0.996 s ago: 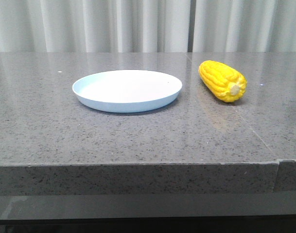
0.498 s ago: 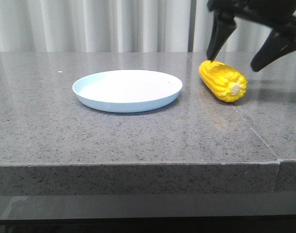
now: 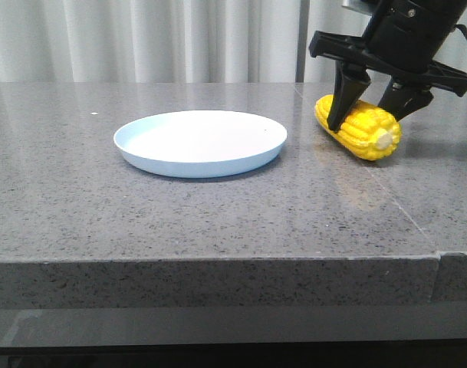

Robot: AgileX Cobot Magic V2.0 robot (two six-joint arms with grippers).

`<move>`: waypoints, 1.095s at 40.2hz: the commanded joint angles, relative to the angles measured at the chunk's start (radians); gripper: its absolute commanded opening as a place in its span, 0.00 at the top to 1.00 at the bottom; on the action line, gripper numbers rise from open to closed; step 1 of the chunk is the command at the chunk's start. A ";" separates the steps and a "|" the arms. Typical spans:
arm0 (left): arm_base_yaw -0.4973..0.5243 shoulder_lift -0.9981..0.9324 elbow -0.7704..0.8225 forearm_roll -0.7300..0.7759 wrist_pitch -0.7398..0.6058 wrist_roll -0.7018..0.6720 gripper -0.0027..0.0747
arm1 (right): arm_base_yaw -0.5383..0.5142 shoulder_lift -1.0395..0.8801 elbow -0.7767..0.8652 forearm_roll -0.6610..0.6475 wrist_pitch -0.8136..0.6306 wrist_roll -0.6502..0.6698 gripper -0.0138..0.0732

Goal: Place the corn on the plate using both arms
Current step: 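Lower the right gripper onto the yellow corn cob and close it, then carry the corn with the right gripper over the plate and lower it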

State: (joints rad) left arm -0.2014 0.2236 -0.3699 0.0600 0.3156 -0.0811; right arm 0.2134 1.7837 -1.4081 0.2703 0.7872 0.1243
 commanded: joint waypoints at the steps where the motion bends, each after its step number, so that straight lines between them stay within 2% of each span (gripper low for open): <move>1: 0.000 0.009 -0.027 -0.009 -0.085 -0.004 0.99 | 0.001 -0.091 -0.036 0.010 -0.027 -0.006 0.73; 6: 0.000 0.009 -0.027 -0.009 -0.085 -0.004 0.99 | 0.009 -0.161 -0.036 0.003 -0.027 0.019 0.72; 10: 0.000 0.009 -0.027 -0.009 -0.085 -0.004 0.99 | 0.044 -0.203 -0.038 -0.049 -0.024 0.105 0.72; 20: 0.000 0.009 -0.027 -0.009 -0.085 -0.004 0.99 | 0.272 -0.153 -0.125 -0.270 0.019 0.382 0.72; 28: 0.000 0.009 -0.027 -0.009 -0.085 -0.004 0.99 | 0.428 -0.030 -0.250 -0.350 0.053 0.535 0.72; 36: 0.000 0.009 -0.027 -0.009 -0.085 -0.004 0.99 | 0.466 0.090 -0.352 -0.350 0.058 0.587 0.72; 44: 0.000 0.009 -0.027 -0.009 -0.085 -0.004 0.99 | 0.466 0.144 -0.367 -0.363 0.062 0.611 0.62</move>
State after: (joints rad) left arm -0.2014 0.2236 -0.3683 0.0600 0.3156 -0.0811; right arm 0.6836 1.9780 -1.7375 -0.0581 0.8763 0.7248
